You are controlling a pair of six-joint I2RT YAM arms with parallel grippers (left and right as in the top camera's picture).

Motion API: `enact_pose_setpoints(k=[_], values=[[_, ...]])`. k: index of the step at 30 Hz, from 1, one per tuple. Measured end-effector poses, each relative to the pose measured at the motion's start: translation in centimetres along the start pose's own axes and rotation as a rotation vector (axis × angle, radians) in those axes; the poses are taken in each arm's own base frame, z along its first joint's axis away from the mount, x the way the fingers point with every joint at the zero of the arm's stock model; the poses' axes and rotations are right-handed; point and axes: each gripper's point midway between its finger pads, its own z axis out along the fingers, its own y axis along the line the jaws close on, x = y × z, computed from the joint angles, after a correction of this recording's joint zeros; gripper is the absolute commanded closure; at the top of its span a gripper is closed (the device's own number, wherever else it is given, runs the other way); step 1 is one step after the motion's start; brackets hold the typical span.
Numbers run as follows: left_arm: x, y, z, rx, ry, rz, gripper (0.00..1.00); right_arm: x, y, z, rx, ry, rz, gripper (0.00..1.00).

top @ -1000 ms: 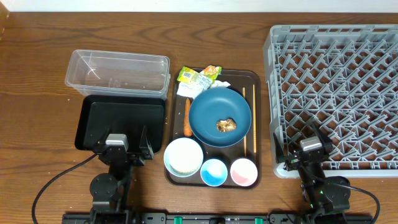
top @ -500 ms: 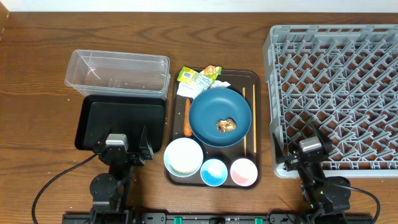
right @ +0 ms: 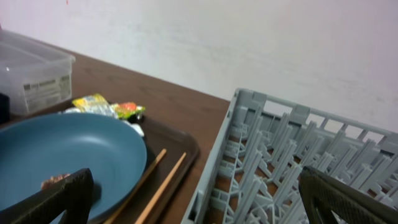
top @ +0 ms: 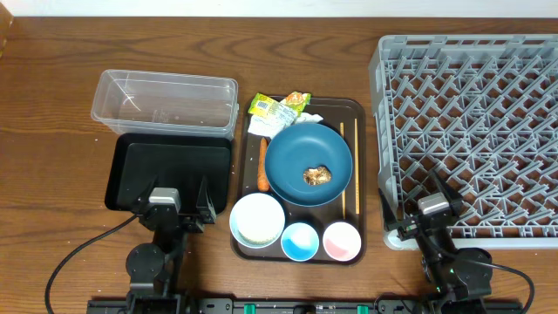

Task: Sort waste into correct bins and load items into the dishwasher rack

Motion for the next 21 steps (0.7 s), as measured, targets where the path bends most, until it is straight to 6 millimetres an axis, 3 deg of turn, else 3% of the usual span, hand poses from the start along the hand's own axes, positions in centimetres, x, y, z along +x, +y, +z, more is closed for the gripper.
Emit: enact_pose_setpoints(k=[12,21], values=[[-2.1,-0.7,-0.2,0.038,-0.052,0.005,0.02,-0.3,-1.2,-0.4,0.065,0.063,0.179,0.01],[-6.4,-1.1,-0.4,0.025,0.142,-0.013,0.02,-6.0,-2.7,0.5,0.081,0.178,0.229,0.01]])
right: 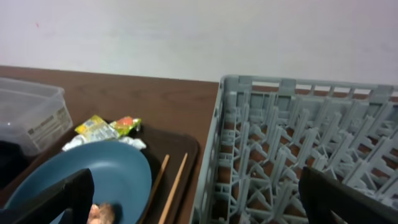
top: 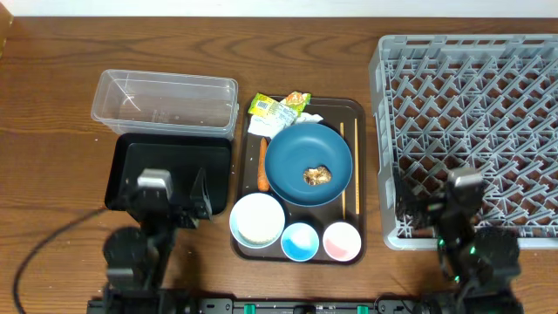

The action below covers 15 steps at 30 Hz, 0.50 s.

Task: Sort waste into correct bins and load items into the dishwasher rack
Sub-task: 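Reach left gripper to the light-blue cup and grasp it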

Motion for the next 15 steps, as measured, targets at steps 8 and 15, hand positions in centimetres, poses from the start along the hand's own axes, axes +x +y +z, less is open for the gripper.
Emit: enact_pose_setpoints(k=[8,15], values=[[-3.5,-0.1,2.3,-0.022,0.313,-0.056,0.02,-4.3,0.0,3.5,0.002,0.318,-0.033,0.01],[-4.1,-0.1,5.1,-0.036,0.549,-0.129,0.02,-6.9,1.6,8.6,-0.110,0.496,-0.009,0.01]])
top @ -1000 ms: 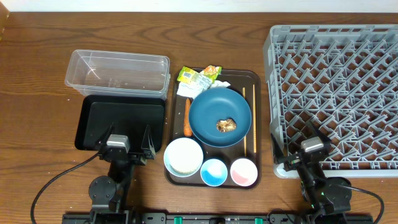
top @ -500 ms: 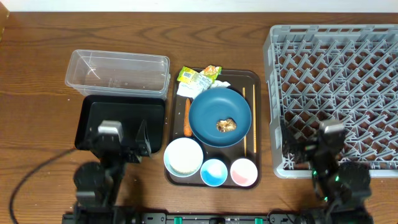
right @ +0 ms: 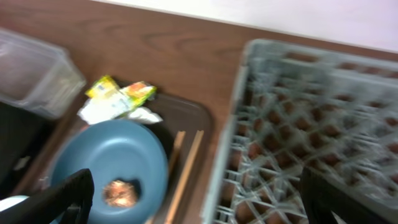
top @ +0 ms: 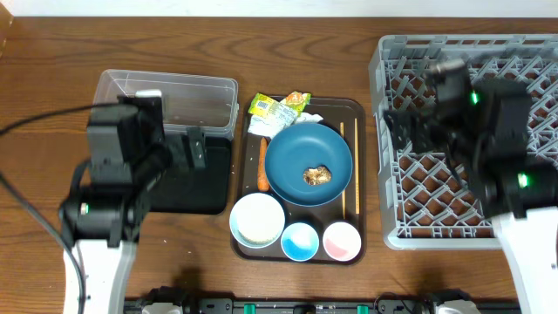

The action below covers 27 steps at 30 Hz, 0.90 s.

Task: Sort waste into correct bins and load items into the dishwasher rack
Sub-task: 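Reach left gripper to the light-blue cup and grasp it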

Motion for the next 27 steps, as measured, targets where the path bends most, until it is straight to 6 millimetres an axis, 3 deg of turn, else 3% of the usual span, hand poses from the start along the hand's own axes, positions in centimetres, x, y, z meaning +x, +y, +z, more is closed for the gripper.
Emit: enact_pose_setpoints(k=[5,11,19,27], values=[[1.5,-1.4,1.6,0.088,0.117,-0.067,0.02,0.7,2.1,2.4,-0.151,0.081,0.023,0.01],[4.5,-4.0,1.6,0.201,0.262,-0.073,0.01,1.0,3.0,2.7,-0.213,0.096,0.031,0.01],[12.4,-9.5,0.9,0.308,0.584,0.201,0.06,1.0,1.8,2.9,-0.137,0.107,0.141,0.01],[17.8,-13.0,2.6,0.282,0.750,0.491,0.19,1.7,-0.3,2.8,-0.061,0.130,0.263,0.01]])
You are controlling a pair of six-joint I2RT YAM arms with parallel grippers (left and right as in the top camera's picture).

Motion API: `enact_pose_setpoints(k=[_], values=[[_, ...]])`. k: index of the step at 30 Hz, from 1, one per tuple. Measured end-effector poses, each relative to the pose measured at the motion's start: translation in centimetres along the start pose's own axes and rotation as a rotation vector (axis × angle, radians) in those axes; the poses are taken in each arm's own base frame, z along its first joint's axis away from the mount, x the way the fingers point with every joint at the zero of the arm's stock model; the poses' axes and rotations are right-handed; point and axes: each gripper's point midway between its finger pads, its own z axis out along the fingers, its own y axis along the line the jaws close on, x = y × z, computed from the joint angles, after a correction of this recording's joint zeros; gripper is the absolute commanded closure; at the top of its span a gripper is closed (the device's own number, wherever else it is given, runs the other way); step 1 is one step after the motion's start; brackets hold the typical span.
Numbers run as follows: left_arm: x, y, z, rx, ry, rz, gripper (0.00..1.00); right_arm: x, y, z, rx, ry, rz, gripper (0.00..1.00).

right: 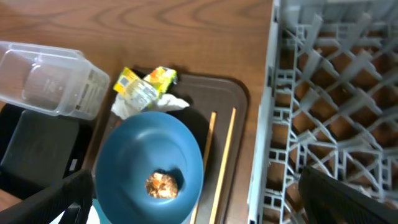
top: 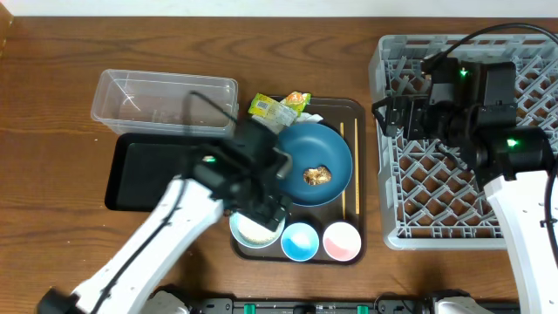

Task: Sort waste into correct bins and load items into the dishwasher rack
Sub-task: 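Reach left gripper to the light-blue cup and grasp it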

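A blue plate (top: 308,163) with a brown food scrap (top: 316,175) lies on the dark tray (top: 349,109). On the tray too are yellow-green wrappers (top: 279,107) and two chopsticks (top: 349,170). A blue bowl (top: 299,242) and a pink bowl (top: 342,241) stand at its front, beside a white bowl (top: 255,231). My left gripper (top: 261,179) hangs over the tray's left side, above the white bowl, with its jaws hidden. Over the rack's left edge my right gripper (right: 196,182) stands open and holds nothing. The wrist view shows the plate (right: 149,162) and scrap (right: 163,185) below.
The grey dishwasher rack (top: 471,174) fills the right side. A clear plastic bin (top: 164,103) and a black bin (top: 148,170) stand left of the tray. My left arm crosses from the front left and covers the tray's left edge.
My left arm has moved from over the bins to over the tray's left side, by the plate and white bowl. My right arm remains over the rack, its camera now looking further down.
Both arms first sat low at the table's front edge, grippers open, and 1.4 s ago stood slightly higher there. Then the left was up over the bins and the right over the rack. Now the left is over the tray. Nothing on the tray has moved.
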Motion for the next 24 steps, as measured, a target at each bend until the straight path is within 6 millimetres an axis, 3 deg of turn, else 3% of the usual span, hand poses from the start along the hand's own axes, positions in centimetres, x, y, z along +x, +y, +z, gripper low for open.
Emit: enact_pose_setpoints(k=[3,11,24], values=[[0.3,-0.8,2.1,-0.017,0.079,0.045,0.30,0.3,-0.5,-0.1,0.015,0.013,0.024,0.01],[0.2,-1.0,6.3,-0.051,0.194,0.084,0.37,1.0,-0.8,-0.1,0.026,0.038,0.036,0.01],[0.7,-2.1,6.7,-0.060,0.210,0.132,0.39,1.6,-0.9,-0.1,0.035,0.065,0.044,0.01]])
